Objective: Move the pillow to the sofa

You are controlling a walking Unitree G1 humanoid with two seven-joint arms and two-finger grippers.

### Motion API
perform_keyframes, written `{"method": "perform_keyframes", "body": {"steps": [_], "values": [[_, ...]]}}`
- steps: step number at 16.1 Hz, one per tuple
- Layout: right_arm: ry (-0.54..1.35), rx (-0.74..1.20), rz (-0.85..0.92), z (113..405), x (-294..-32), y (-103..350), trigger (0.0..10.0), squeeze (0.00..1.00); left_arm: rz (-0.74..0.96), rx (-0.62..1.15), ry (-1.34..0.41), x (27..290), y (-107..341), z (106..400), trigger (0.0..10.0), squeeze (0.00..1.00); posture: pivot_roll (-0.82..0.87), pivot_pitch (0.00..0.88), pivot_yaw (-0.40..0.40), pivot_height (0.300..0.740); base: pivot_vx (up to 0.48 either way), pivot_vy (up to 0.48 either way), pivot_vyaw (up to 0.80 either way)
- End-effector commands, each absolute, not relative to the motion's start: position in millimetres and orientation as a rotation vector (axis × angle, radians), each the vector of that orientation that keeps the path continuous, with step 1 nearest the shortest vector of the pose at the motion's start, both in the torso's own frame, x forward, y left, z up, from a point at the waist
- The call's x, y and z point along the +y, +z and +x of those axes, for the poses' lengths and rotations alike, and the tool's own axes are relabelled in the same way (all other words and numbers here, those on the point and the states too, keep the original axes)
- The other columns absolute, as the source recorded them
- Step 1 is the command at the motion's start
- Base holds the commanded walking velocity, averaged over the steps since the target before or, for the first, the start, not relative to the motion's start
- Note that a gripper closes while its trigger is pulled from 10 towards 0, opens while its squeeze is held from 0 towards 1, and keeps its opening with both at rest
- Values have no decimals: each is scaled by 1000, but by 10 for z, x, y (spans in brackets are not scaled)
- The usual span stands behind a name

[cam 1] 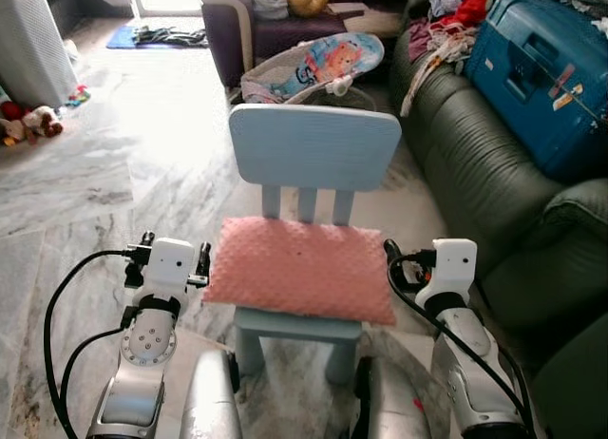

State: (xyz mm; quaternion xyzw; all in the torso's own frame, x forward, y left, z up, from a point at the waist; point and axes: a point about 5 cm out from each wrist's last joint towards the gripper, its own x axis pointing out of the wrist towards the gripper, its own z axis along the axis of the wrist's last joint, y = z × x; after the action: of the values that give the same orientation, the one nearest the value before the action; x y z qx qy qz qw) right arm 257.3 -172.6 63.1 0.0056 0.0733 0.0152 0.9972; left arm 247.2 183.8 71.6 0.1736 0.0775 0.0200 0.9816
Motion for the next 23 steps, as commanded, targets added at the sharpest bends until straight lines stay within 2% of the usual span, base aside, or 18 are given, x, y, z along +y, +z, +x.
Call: {"method": "perform_keyframes", "body": {"steps": [1,5,13,16,20,23], "values": [[20,132,19,2600,-1744,660,10000,0,368,161,31,1830,711,2484,10000,0,37,0,-45,597,300,0,0],[27,136,6,2609,-1740,656,10000,0,347,163,32,1819,700,2490,10000,0,36,0,-44,597,420,0,0],[16,132,2,2664,-1701,647,10000,0,360,176,14,1820,687,2537,10000,0,42,0,-25,597,0,0,0],[16,130,12,2638,-1682,641,10000,0,359,191,-7,1779,668,2510,10000,0,44,0,-35,577,0,0,0],[20,134,18,2590,-1633,652,10000,0,376,223,-10,1830,632,2526,10000,0,10,0,-26,522,0,0,0],[15,149,28,2608,-1632,650,10000,0,403,251,-49,1833,611,2580,10000,0,0,6,-22,517,0,0,0]]}}
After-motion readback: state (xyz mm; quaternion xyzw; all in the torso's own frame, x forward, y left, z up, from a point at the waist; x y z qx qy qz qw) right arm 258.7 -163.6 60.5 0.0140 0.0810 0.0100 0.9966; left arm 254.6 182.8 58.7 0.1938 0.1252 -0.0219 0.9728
